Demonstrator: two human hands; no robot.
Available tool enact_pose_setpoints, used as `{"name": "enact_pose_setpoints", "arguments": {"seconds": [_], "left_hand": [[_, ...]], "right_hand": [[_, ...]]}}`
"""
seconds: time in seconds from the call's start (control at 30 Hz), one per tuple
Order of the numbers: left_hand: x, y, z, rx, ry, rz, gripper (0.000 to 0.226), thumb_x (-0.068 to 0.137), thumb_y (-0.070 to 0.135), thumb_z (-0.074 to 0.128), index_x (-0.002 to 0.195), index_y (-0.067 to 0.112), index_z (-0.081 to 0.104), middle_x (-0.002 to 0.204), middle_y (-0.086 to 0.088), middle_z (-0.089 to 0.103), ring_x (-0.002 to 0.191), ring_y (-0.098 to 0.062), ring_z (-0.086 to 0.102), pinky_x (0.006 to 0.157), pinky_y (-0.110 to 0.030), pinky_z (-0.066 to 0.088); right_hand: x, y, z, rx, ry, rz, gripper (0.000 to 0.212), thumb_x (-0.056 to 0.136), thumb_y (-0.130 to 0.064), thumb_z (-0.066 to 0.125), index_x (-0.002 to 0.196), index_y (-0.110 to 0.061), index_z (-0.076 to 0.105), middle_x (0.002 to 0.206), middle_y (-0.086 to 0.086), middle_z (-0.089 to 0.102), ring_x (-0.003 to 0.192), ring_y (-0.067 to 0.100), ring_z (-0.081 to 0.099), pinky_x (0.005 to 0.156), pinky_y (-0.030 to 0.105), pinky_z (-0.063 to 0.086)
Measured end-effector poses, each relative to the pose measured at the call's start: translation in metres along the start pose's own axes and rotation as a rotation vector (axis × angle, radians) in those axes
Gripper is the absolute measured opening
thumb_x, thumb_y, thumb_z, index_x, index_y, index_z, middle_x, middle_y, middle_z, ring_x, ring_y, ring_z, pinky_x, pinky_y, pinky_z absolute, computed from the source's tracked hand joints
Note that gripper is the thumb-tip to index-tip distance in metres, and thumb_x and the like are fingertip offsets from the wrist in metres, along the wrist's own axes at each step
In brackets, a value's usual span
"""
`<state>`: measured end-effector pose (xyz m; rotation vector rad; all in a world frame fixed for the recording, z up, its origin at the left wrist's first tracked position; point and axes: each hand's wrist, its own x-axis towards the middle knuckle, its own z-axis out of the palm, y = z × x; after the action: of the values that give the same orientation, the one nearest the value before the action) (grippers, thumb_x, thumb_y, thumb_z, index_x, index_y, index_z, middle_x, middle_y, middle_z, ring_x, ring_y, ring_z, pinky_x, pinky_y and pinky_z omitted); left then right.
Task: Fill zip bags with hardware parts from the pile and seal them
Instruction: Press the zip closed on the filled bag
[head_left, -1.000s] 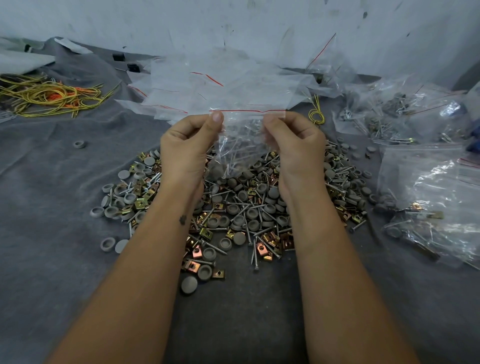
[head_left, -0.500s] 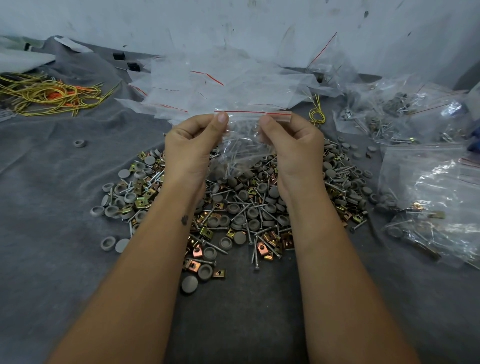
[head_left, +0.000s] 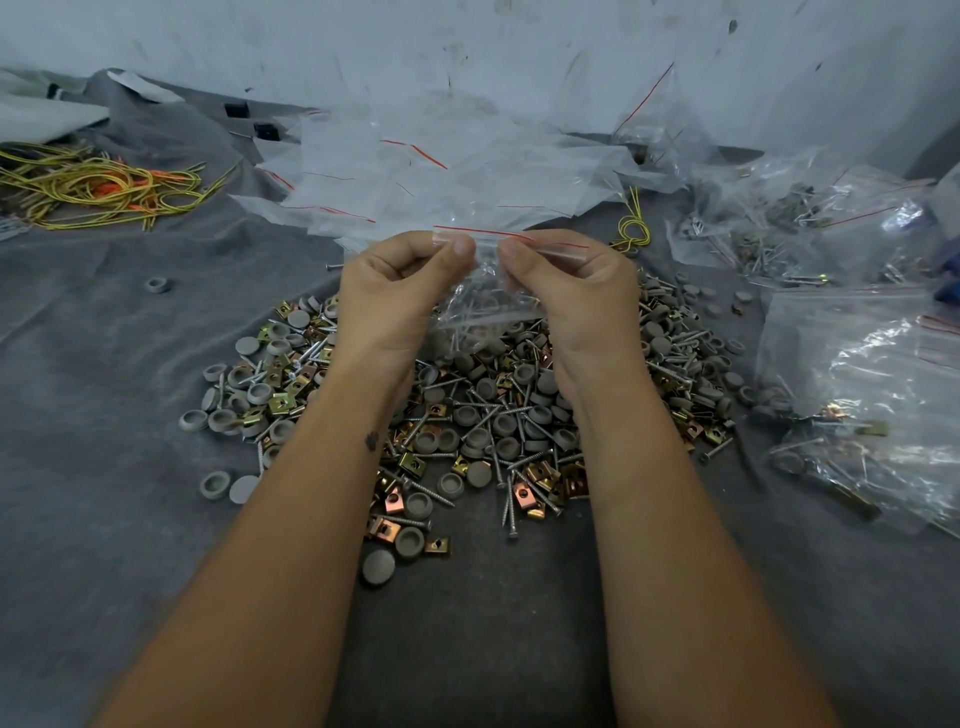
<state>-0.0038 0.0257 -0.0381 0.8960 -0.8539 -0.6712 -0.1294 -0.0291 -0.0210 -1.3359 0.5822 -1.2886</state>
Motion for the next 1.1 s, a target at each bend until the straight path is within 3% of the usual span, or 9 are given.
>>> {"name": "enact_pose_setpoints", "arguments": {"seconds": [0.17,0.3,0.5,0.73,0.9,1.1], "left_hand": [[-0.0013,0.0011,0.0008,-0.019,-0.008,0.014,0.006,0.070,0.017,0.075,0.075,0.016,0.072,0.071,0.004,0.073,0.070,-0.006,0.067,0.071,-0.019,0.052],[-0.0027,0.0005,0.0045,0.016,-0.043,0.024,0.009,0.074,0.016,0.072,0.080,0.011,0.068,0.071,0.006,0.072,0.070,-0.005,0.065,0.072,-0.019,0.051],[-0.0033,-0.0004,0.0068,0.085,-0.035,0.030,0.006,0.084,0.012,0.070,0.085,0.006,0.069,0.069,0.007,0.072,0.065,-0.002,0.063,0.065,-0.016,0.048],[-0.0008,-0.0003,0.0031,0.012,0.041,0.004,0.012,0.094,0.008,0.061,0.088,0.005,0.070,0.072,0.004,0.073,0.062,-0.003,0.063,0.058,-0.017,0.051],[0.0019,-0.0017,-0.0006,0.037,0.113,0.022,0.005,0.087,0.012,0.071,0.082,0.012,0.072,0.069,0.007,0.070,0.060,-0.002,0.056,0.065,-0.017,0.046],[0.0007,-0.0010,-0.0007,0.027,0.092,0.040,0.013,0.088,0.010,0.069,0.078,0.018,0.070,0.070,0.007,0.068,0.062,0.000,0.056,0.067,-0.016,0.047]], "right_hand": [[-0.0014,-0.0008,0.0007,0.023,-0.073,0.001,0.017,0.077,0.004,0.075,0.079,-0.013,0.073,0.074,-0.002,0.075,0.073,0.010,0.071,0.066,0.019,0.053],[-0.0017,0.0001,0.0006,-0.002,-0.059,-0.038,0.015,0.076,0.004,0.075,0.080,-0.010,0.074,0.074,-0.002,0.075,0.073,0.011,0.071,0.066,0.020,0.053],[-0.0019,-0.0002,0.0010,-0.013,-0.047,-0.050,0.021,0.077,0.003,0.074,0.075,-0.018,0.074,0.072,-0.004,0.074,0.071,0.008,0.070,0.064,0.018,0.052],[0.0006,0.0000,0.0004,0.060,0.020,0.041,0.015,0.082,-0.001,0.071,0.075,-0.014,0.071,0.065,-0.004,0.068,0.062,0.007,0.062,0.061,0.020,0.051],[0.0016,0.0015,0.0001,0.049,0.046,0.018,0.014,0.083,0.001,0.071,0.078,-0.012,0.071,0.069,-0.001,0.068,0.067,0.011,0.062,0.065,0.024,0.052],[0.0017,0.0024,-0.0007,0.033,0.059,0.003,0.010,0.082,0.001,0.072,0.079,-0.009,0.071,0.067,-0.002,0.068,0.065,0.008,0.063,0.063,0.020,0.051]]}}
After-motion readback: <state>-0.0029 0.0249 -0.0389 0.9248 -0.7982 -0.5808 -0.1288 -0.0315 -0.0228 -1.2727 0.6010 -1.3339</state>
